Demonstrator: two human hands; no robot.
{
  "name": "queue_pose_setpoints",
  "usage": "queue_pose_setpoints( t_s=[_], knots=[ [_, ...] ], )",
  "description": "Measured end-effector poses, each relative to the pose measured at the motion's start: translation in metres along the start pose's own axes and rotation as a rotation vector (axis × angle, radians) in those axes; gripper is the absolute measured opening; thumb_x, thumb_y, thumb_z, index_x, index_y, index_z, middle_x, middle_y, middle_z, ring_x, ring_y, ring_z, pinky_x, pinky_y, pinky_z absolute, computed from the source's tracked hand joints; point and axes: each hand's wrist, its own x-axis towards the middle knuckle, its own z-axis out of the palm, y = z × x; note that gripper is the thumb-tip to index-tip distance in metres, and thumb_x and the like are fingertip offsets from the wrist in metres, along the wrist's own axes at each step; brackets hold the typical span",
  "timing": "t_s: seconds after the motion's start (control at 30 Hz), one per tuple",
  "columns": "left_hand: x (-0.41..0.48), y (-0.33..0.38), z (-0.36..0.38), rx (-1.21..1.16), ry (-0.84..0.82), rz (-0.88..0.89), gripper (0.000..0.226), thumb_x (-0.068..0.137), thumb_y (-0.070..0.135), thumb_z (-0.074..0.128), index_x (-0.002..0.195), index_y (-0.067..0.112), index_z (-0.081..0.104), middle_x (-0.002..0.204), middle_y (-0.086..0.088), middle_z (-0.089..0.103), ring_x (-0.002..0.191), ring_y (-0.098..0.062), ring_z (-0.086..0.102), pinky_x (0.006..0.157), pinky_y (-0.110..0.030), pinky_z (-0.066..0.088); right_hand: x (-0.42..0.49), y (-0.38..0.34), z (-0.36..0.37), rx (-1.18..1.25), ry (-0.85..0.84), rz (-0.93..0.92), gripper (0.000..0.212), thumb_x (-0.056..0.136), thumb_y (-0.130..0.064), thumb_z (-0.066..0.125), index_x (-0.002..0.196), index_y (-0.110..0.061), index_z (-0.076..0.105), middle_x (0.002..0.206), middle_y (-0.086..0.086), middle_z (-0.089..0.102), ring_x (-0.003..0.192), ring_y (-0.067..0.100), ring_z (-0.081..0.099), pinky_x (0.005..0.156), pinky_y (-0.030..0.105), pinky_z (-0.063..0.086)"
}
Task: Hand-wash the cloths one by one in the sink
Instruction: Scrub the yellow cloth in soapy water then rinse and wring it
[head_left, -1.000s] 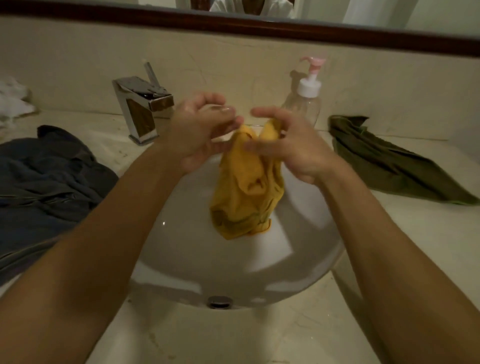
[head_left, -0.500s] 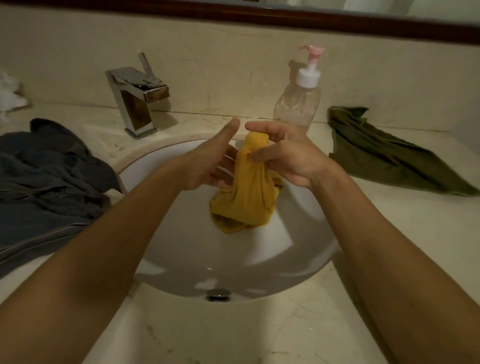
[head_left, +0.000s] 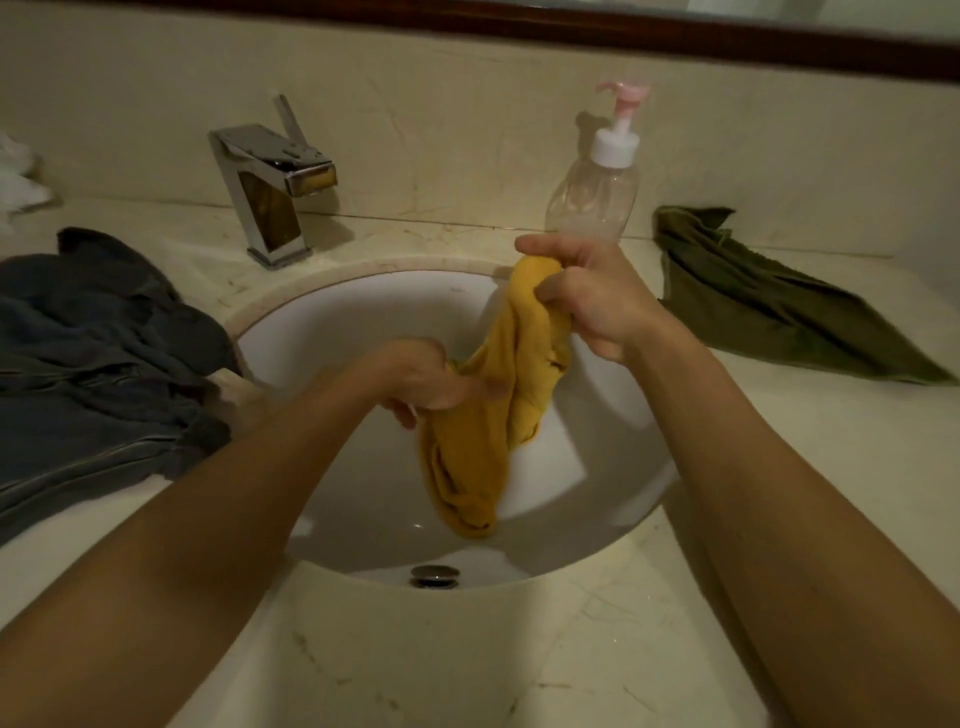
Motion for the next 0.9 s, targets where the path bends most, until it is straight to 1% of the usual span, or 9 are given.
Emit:
queue_pose_setpoints(
  t_s=[0.1,0.17,0.3,0.4,0.5,0.57,0.63,0.73,0.9],
  knots=[
    [-0.002,-0.005,0.015,0.142,-0.182,-0.067,0.069,0.071,0.079,0.066,0.095,0.015,0.059,0.086,-0.006,0.065,0.075,-0.019,0.069,0.068,-0.034,0.063,-0.001,0.0,-0.013,-0.113,0.019,0.061,0.049,0.088,0.011,0.055,0.125,-0.017,0.07,0.1,-0.004,0.062,0.087,0.01,0.059,0.061,0.016,0.049],
    [0.0,-0.01,0.028,0.246,-0.306,-0.115,0.077,0.071,0.08,0.066,0.105,0.011,0.064,0.095,-0.009,0.07,0.081,-0.023,0.072,0.077,-0.037,0.063,0.001,0.003,-0.02,-0.129,0.022,0.109,0.042,0.088,0.008,0.058,0.116,-0.019,0.071,0.102,0.001,0.064,0.087,0.014,0.061,0.064,0.021,0.052],
    [0.008,-0.012,0.045,0.293,-0.341,-0.077,0.042,0.095,0.049,0.06,0.089,0.008,0.067,0.082,-0.004,0.068,0.053,-0.009,0.066,0.051,-0.021,0.055,-0.001,0.008,-0.025,-0.176,-0.023,0.139,0.036,0.09,0.003,0.063,0.119,-0.017,0.07,0.107,-0.003,0.061,0.096,0.016,0.06,0.08,0.029,0.055],
    [0.006,-0.012,0.032,0.238,-0.244,-0.01,0.027,0.098,0.025,0.05,0.079,0.013,0.065,0.08,0.0,0.068,0.047,-0.006,0.064,0.048,-0.021,0.05,-0.004,0.008,-0.028,-0.216,-0.026,0.112,0.037,0.09,-0.001,0.069,0.124,-0.016,0.07,0.113,-0.004,0.059,0.095,0.011,0.058,0.077,0.024,0.052],
    [0.002,-0.026,0.01,0.081,-0.09,0.086,0.026,0.099,0.025,0.051,0.089,0.011,0.071,0.087,-0.003,0.072,0.067,-0.017,0.072,0.063,-0.028,0.058,-0.007,0.009,-0.032,-0.207,0.013,0.078,0.041,0.086,-0.004,0.074,0.123,-0.02,0.071,0.126,-0.002,0.059,0.104,0.013,0.059,0.083,0.024,0.053],
    [-0.002,-0.033,-0.003,-0.174,0.125,0.153,0.026,0.104,0.026,0.046,0.096,0.013,0.067,0.093,-0.007,0.069,0.08,-0.022,0.071,0.075,-0.038,0.06,-0.011,0.008,-0.038,-0.221,0.011,0.053,0.045,0.083,-0.004,0.077,0.125,-0.022,0.071,0.132,-0.002,0.059,0.11,0.014,0.06,0.083,0.02,0.052],
    [-0.008,-0.03,-0.015,-0.528,0.389,0.151,0.027,0.106,0.03,0.04,0.096,0.017,0.062,0.094,-0.008,0.068,0.084,-0.023,0.071,0.074,-0.038,0.059,-0.019,0.007,-0.047,-0.248,-0.021,0.041,0.053,0.08,-0.005,0.081,0.128,-0.024,0.069,0.132,-0.004,0.058,0.109,0.009,0.058,0.082,0.017,0.05],
    [-0.012,-0.023,-0.033,-1.003,0.5,0.075,0.026,0.103,0.032,0.039,0.091,0.02,0.058,0.09,-0.008,0.067,0.086,-0.029,0.07,0.065,-0.036,0.058,-0.029,0.011,-0.061,-0.211,-0.001,0.052,0.058,0.074,-0.001,0.085,0.125,-0.026,0.071,0.136,-0.001,0.058,0.116,0.015,0.058,0.097,0.034,0.054],
    [-0.03,-0.022,-0.06,-0.967,0.581,0.085,0.037,0.103,0.035,0.049,0.128,0.009,0.057,0.113,-0.017,0.063,0.089,-0.033,0.062,0.073,-0.044,0.055,-0.038,0.011,-0.084,-0.261,0.125,-0.014,0.033,0.084,-0.009,0.082,0.113,-0.023,0.075,0.122,0.004,0.066,0.11,0.02,0.065,0.1,0.045,0.056]
  ],
)
